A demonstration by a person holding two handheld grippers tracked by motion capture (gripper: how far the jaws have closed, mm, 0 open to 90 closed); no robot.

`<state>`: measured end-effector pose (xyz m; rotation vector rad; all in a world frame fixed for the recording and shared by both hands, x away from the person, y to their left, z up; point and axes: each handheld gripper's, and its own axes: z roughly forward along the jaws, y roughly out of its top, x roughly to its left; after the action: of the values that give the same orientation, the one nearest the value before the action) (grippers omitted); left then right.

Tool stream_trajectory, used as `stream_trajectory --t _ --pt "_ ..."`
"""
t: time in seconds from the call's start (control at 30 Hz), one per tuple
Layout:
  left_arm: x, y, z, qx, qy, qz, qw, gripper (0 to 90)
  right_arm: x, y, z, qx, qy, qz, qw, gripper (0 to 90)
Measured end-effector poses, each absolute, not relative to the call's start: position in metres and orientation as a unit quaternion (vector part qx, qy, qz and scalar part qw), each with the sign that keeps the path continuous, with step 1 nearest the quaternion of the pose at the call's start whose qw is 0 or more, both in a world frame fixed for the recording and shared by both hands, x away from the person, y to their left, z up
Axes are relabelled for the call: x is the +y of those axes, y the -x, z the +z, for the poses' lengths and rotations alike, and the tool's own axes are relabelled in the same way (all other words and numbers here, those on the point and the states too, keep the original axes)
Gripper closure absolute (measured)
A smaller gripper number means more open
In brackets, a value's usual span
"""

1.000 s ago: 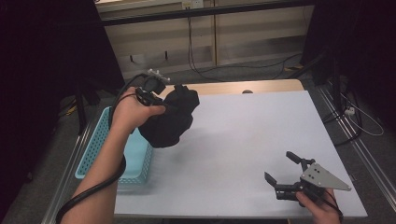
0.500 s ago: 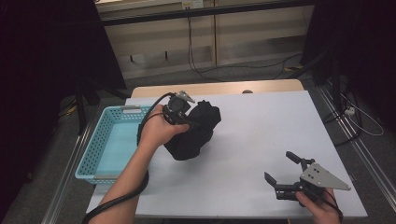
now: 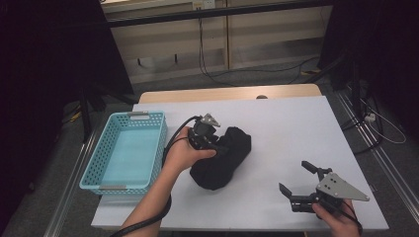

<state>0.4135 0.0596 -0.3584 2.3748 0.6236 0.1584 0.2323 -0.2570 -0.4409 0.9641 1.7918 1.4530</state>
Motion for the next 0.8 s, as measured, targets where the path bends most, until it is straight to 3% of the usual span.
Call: stream_trajectory --t 0.13,0.8 --pt "0.070 -0.411 -0.366 0.261 -0.897 0.064 0.351 18.6 -0.257 -0.232 -0.442 0.684 -0.368 0.546 0.313 0.8" --pt "0.102 -0.392 -0.385 0.306 -0.869 0.086 0.379 5.4 -0.254 -0.236 -0.443 0.695 -0.371 0.535 0.305 0.4"
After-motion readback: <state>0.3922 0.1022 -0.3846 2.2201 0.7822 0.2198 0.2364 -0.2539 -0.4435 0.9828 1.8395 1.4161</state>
